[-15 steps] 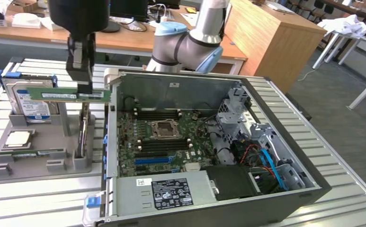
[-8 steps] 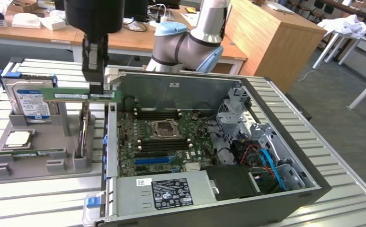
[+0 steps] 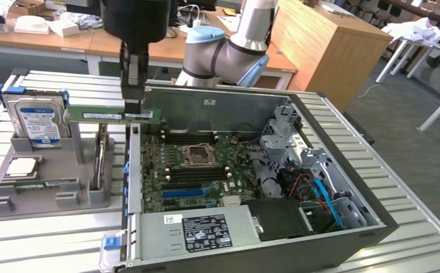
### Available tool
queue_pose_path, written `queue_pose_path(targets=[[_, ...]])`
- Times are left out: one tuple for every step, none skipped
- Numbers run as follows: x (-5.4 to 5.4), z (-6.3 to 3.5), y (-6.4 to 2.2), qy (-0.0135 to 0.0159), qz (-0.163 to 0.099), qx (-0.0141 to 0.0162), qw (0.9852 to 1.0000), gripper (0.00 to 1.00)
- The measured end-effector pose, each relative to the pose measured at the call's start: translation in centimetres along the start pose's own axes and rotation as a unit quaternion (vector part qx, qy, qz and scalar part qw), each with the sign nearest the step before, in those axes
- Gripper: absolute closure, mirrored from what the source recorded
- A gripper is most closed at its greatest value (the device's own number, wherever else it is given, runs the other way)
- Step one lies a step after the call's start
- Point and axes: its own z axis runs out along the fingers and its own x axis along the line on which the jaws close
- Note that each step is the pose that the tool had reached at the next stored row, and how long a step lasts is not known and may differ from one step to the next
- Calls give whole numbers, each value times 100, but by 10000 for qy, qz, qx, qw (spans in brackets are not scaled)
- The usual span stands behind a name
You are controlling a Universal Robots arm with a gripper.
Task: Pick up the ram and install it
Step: 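Pick up the ram and move it above insertion slot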
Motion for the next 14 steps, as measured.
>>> queue_pose_path(targets=[[0, -1, -29, 0, 0, 0, 10000, 88], [0, -2, -59, 1, 0, 0, 10000, 88], [-1, -3, -88, 0, 0, 0, 10000, 88], [-1, -4, -120, 1, -1, -1, 10000, 88], [-1, -5, -149, 1, 0, -1, 10000, 88], [-2, -5, -179, 1, 0, 0, 10000, 88], [-2, -6, -210, 1, 0, 0, 10000, 88], [-2, -7, -241, 0, 0, 0, 10000, 88], [-2, -7, -272, 0, -1, 0, 10000, 88], [-2, -8, -302, 0, -1, -1, 10000, 88], [-3, -9, -335, 0, -1, -1, 10000, 88], [-3, -10, -366, 0, 0, -1, 10000, 88], [-4, -11, -398, 0, 0, -1, 10000, 88], [-4, -12, -430, 1, 0, -1, 10000, 88]])
